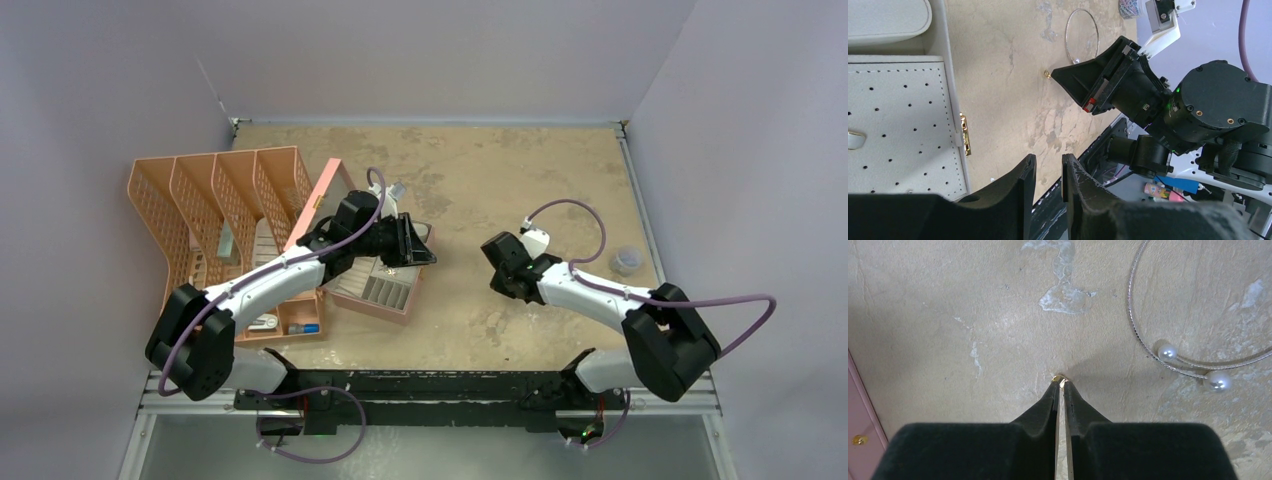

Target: Organize the mixed jewelry

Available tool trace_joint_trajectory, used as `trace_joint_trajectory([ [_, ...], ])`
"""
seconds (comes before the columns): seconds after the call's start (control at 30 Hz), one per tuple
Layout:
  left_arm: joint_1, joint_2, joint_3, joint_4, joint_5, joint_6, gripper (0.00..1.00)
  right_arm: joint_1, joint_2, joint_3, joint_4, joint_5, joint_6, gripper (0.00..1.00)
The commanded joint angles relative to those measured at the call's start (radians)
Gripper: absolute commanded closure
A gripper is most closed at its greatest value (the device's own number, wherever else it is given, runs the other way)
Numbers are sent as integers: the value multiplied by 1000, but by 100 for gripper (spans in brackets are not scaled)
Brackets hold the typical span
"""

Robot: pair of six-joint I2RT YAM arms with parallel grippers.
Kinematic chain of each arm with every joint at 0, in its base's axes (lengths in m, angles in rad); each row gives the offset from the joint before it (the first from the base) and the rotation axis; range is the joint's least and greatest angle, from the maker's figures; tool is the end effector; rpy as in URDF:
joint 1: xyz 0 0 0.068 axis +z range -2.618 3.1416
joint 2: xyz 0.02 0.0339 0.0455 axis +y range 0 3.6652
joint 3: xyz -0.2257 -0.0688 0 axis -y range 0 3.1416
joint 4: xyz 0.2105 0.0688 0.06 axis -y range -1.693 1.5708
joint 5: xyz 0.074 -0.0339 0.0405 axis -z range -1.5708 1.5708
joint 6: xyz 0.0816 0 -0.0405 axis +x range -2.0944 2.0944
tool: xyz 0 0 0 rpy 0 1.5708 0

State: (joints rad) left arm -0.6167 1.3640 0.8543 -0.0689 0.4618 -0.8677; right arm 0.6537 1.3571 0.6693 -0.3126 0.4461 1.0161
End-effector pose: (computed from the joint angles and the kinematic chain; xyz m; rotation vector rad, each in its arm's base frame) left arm 0.2317 -0.2088 0.2036 0.0026 2.4054 -1.2864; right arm 0.2219 0.1256 0.1225 0.5979 2.3650 0.1584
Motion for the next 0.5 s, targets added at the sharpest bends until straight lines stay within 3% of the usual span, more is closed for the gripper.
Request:
trace_joint_trajectory([
  [0.0, -2, -29, -3, 43, 9, 31, 75, -1, 14, -1, -1, 1, 28, 91],
  [0.17, -2, -31, -6, 43, 6, 32, 75, -2, 14, -5, -1, 3, 32, 93],
  [0.27, -2, -31, -5, 43, 7, 31, 75, -2, 12, -4, 0, 2, 33, 100],
  [0.47, -2, -70, -21, 52, -11, 18, 74, -2, -51, 3, 24, 2, 18, 100],
])
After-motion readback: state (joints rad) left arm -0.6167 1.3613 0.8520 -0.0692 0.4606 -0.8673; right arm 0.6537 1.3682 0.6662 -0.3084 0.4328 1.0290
